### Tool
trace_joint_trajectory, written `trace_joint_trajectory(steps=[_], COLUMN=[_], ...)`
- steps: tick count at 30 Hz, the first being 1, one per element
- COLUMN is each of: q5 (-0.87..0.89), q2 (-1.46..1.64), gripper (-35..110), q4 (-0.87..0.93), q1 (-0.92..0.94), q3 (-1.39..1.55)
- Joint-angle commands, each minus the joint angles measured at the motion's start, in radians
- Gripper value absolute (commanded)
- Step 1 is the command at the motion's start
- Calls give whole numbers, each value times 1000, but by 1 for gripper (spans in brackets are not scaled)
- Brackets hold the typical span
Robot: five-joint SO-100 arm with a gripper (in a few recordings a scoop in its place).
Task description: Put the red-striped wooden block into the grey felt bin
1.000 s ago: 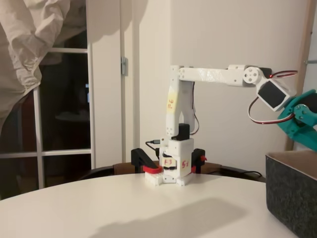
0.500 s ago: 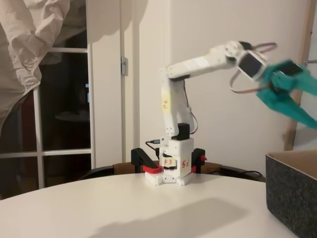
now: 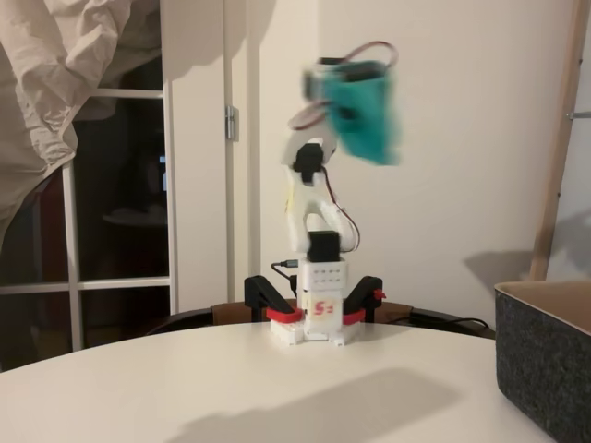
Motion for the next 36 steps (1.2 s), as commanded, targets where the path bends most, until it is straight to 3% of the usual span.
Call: trace_joint_trajectory(steps=[1,6,13,24,36], q5=[34,83,118,163,206], q2=[71,164,360,750,913], gripper=[0,0,0,0,0], q4=[66,69,66,12,-23], q1=[291,557,755,807,833], q3=[55,276,632,1009,1238])
